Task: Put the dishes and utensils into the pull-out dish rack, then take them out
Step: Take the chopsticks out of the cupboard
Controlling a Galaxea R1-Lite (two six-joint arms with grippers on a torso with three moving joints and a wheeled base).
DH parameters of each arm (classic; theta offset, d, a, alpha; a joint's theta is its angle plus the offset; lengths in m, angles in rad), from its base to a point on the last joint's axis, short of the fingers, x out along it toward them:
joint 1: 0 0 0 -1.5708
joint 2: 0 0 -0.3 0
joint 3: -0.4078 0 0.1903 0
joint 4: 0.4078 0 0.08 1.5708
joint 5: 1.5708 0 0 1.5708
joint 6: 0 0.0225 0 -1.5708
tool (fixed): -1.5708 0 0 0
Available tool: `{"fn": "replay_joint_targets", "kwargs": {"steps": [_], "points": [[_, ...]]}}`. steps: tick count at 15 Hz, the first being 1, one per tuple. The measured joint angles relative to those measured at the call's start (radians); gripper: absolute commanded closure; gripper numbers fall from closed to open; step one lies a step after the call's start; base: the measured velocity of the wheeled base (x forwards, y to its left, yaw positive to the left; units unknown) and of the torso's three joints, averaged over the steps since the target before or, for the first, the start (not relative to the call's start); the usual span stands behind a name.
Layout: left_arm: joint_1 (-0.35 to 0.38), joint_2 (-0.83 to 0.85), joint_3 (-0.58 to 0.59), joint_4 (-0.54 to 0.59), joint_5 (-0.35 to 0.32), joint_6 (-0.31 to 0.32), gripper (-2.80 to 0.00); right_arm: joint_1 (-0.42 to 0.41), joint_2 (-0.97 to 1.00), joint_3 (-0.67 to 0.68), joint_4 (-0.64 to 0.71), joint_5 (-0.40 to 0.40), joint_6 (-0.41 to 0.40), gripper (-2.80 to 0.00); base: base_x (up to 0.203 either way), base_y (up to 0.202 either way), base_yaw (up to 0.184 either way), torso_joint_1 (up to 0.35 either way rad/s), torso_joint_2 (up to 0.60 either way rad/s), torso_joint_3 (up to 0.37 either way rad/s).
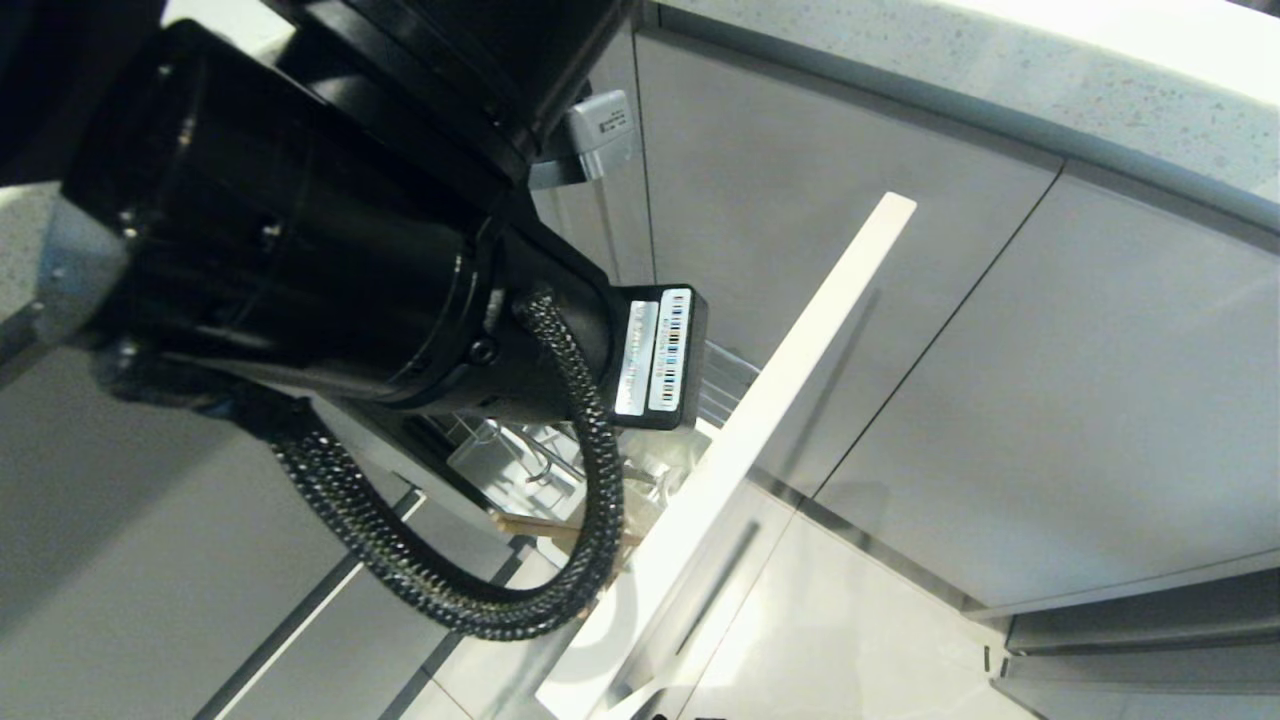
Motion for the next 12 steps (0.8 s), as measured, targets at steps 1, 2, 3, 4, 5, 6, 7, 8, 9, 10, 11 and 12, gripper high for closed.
{"fn": "replay_joint_targets", "kwargs": {"steps": [1,2,3,4,5,6,7,8,9,10,11,12], "points": [[0.0,0.011,-0.005,-0.006,0.0,-0.005,0.0,0.0,0.0,0.0,0.0,0.0,0.0,0.0,0.0,0.0,0.0,0.0,0.0,0.0],[-0.005,0.018,-0.008,-0.006,0.0,-0.007,0.0,0.0,0.0,0.0,0.0,0.0,0.0,0.0,0.0,0.0,0.0,0.0,0.0,0.0],[-0.008,0.021,-0.009,-0.007,-0.001,-0.008,0.0,0.0,0.0,0.0,0.0,0.0,0.0,0.0,0.0,0.0,0.0,0.0,0.0,0.0],[-0.013,0.023,-0.009,-0.009,-0.002,-0.017,0.0,0.0,0.0,0.0,0.0,0.0,0.0,0.0,0.0,0.0,0.0,0.0,0.0,0.0],[-0.019,0.025,-0.01,-0.017,-0.003,-0.026,0.0,0.0,0.0,0.0,0.0,0.0,0.0,0.0,0.0,0.0,0.0,0.0,0.0,0.0],[-0.024,0.025,-0.012,-0.02,-0.02,-0.029,0.0,0.0,0.0,0.0,0.0,0.0,0.0,0.0,0.0,0.0,0.0,0.0,0.0,0.0],[-0.028,0.025,-0.013,-0.021,-0.054,-0.03,0.0,0.0,0.0,0.0,0.0,0.0,0.0,0.0,0.0,0.0,0.0,0.0,0.0,0.0],[-0.032,0.024,-0.014,-0.021,-0.09,-0.034,0.0,0.0,0.0,0.0,0.0,0.0,0.0,0.0,0.0,0.0,0.0,0.0,0.0,0.0],[-0.038,0.023,-0.014,-0.024,-0.116,-0.045,0.0,0.0,0.0,0.0,0.0,0.0,0.0,0.0,0.0,0.0,0.0,0.0,0.0,0.0],[-0.042,0.022,-0.014,-0.029,-0.125,-0.053,0.0,0.0,0.0,0.0,0.0,0.0,0.0,0.0,0.0,0.0,0.0,0.0,0.0,0.0],[-0.046,0.022,-0.015,-0.036,-0.128,-0.056,0.0,0.0,0.0,0.0,0.0,0.0,0.0,0.0,0.0,0.0,0.0,0.0,0.0,0.0],[-0.05,0.022,-0.015,-0.038,-0.13,-0.056,0.0,0.0,0.0,0.0,0.0,0.0,0.0,0.0,0.0,0.0,0.0,0.0,0.0,0.0]]}}
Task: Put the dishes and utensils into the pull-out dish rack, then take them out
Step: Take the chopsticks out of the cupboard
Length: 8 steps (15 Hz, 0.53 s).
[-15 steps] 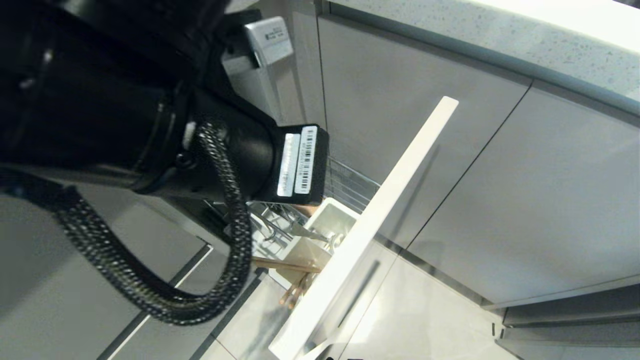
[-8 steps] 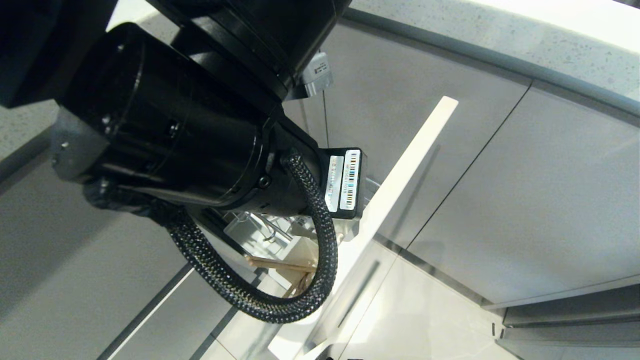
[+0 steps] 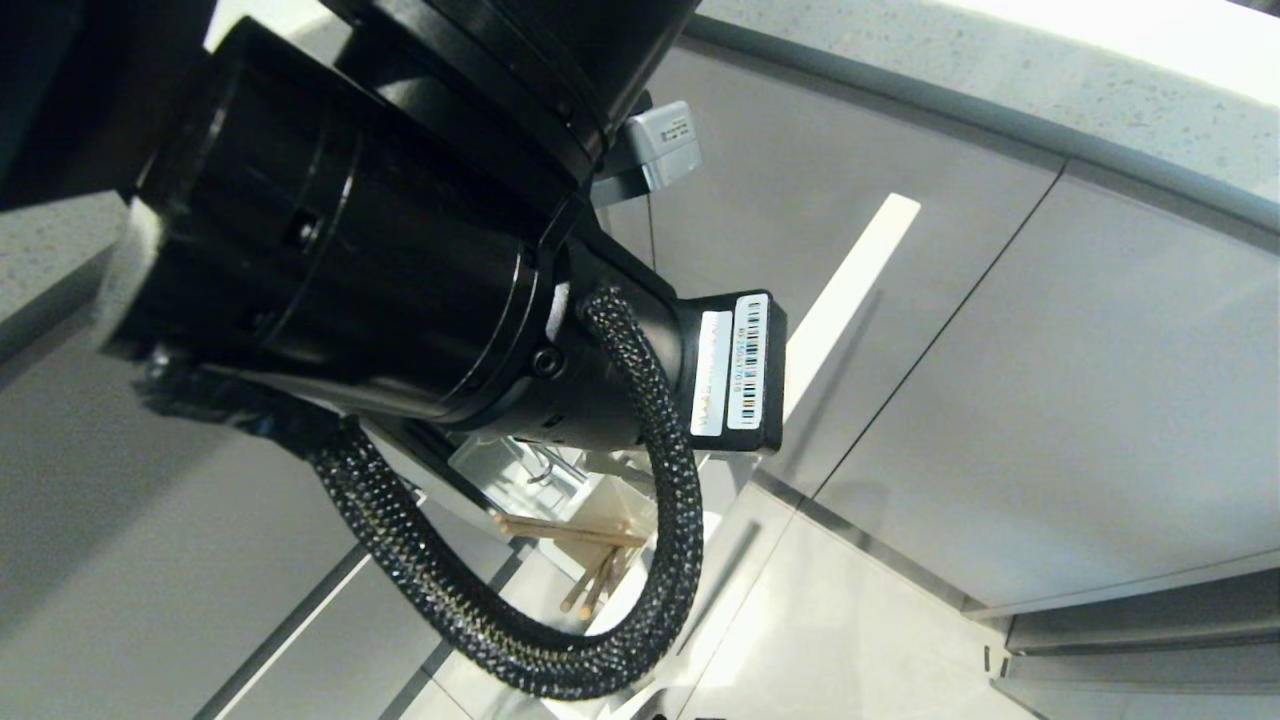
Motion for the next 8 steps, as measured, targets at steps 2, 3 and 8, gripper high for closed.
{"fn": "replay_joint_targets", "kwargs": {"steps": [2,3,8], "points": [[-0.004,0.0,0.0,-0.004,-0.005,-0.001,0.0,0.0,0.0,0.0,0.0,0.001,0.0,0.0,0.0,0.0,0.0,0.0,0.0,0.0],[-0.008,0.0,0.0,-0.005,-0.015,-0.002,0.0,0.0,0.0,0.0,0.0,0.0,0.0,0.0,0.0,0.0,0.0,0.0,0.0,0.0],[-0.023,0.006,0.0,-0.007,-0.115,-0.016,0.0,0.0,0.0,0.0,0.0,0.0,0.0,0.0,0.0,0.0,0.0,0.0,0.0,0.0]]}}
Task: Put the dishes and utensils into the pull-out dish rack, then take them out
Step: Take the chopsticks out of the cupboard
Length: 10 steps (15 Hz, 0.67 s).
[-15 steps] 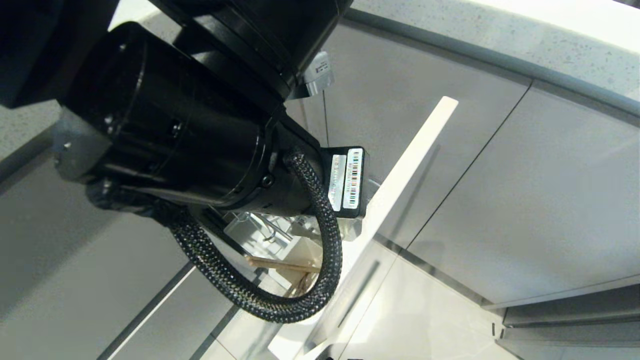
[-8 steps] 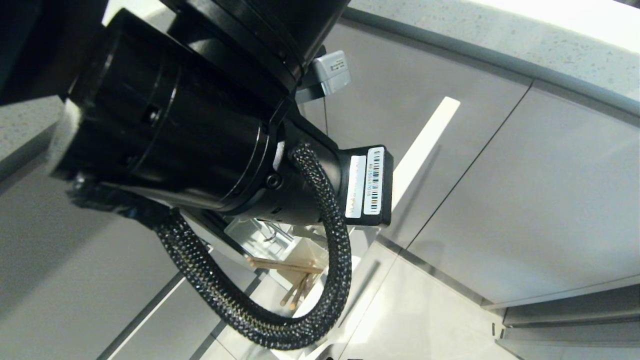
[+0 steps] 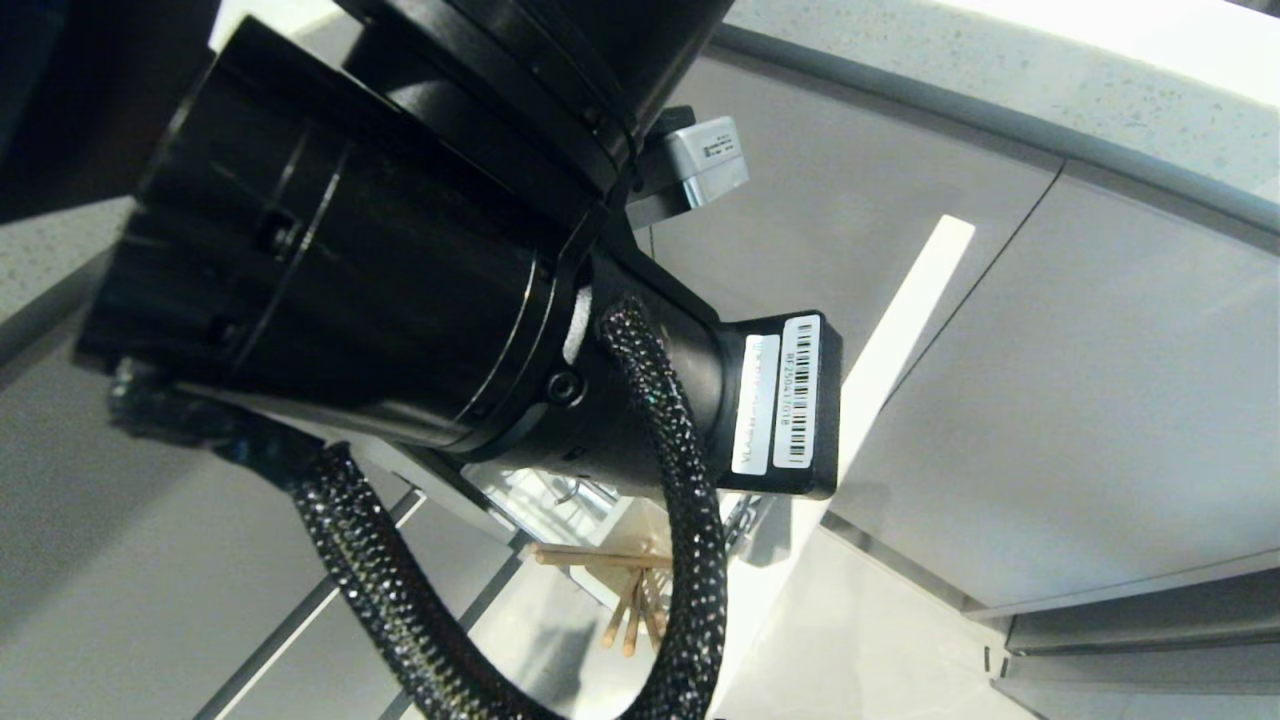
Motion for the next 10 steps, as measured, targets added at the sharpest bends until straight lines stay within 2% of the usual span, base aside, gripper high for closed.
{"fn": "replay_joint_targets", "kwargs": {"steps": [3,10], "points": [[-0.001,0.005,0.0,0.0,-0.026,-0.001,0.0,0.0,0.0,0.0,0.0,0.0,0.0,0.0,0.0,0.0,0.0,0.0,0.0,0.0],[-0.001,0.016,0.0,0.007,-0.019,0.002,0.0,0.0,0.0,0.0,0.0,0.0,0.0,0.0,0.0,0.0,0.0,0.0,0.0,0.0]]}}
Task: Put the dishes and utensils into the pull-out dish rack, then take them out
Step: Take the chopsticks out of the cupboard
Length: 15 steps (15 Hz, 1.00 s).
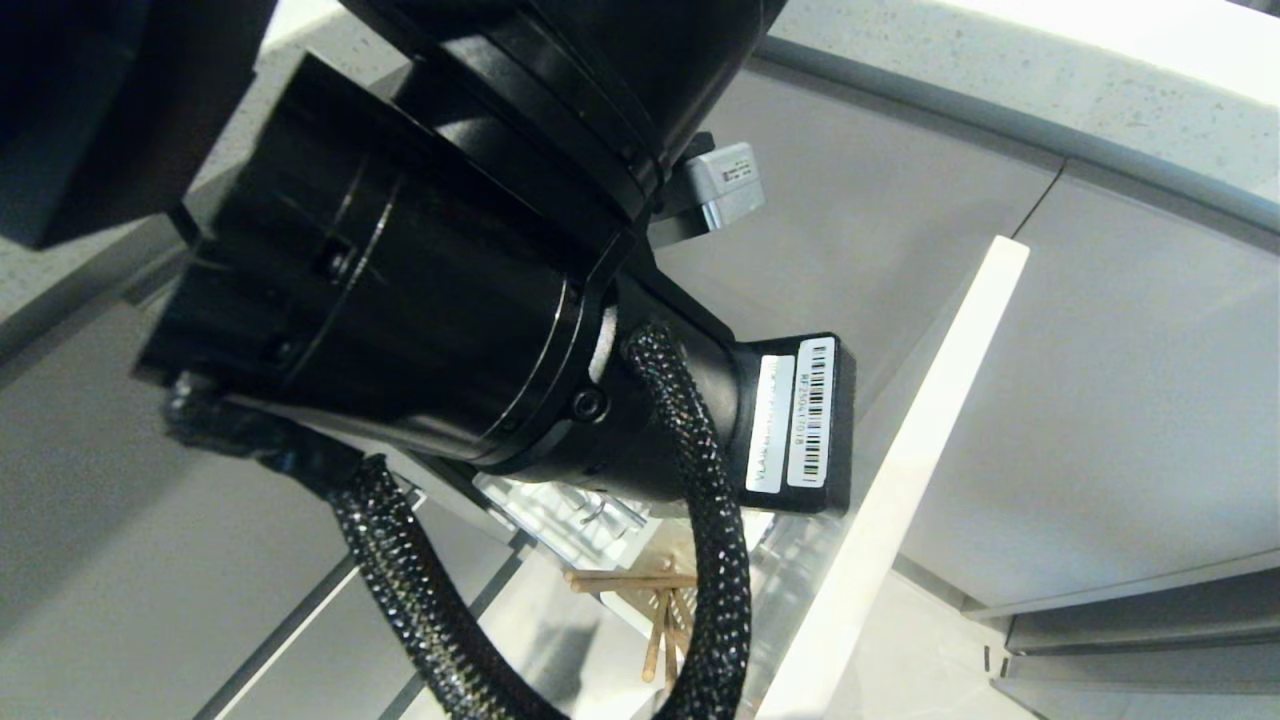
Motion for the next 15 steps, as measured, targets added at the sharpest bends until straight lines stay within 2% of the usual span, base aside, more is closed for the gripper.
{"fn": "replay_joint_targets", "kwargs": {"steps": [3,6,8,10,11,15], "points": [[0.019,0.003,0.0,0.01,0.095,-0.002,0.0,0.0,0.0,0.0,0.0,0.0,0.0,0.0,0.0,0.0,0.0,0.0,0.0,0.0],[0.043,0.0,0.0,0.129,0.209,-0.021,0.0,0.0,0.0,0.0,0.0,0.0,0.0,0.0,0.0,0.0,0.0,0.0,0.0,0.0],[0.053,-0.003,0.0,0.182,0.223,-0.05,0.0,0.0,0.0,0.0,0.0,0.0,0.0,0.0,0.0,0.0,0.0,0.0,0.0,0.0],[0.064,-0.006,0.0,0.233,0.219,-0.052,0.0,0.0,0.0,0.0,0.0,0.0,0.0,0.0,0.0,0.0,0.0,0.0,0.0,0.0],[0.077,-0.007,0.0,0.254,0.218,-0.052,-2.8,0.0,0.0,0.0,0.0,0.0,0.0,0.0,0.0,0.0,0.0,0.0,0.0,0.0],[0.125,-0.005,0.0,0.32,0.156,-0.055,-2.8,0.0,0.0,0.0,0.0,-0.001,0.0,0.0,0.0,0.0,0.0,0.0,0.0,0.0]]}}
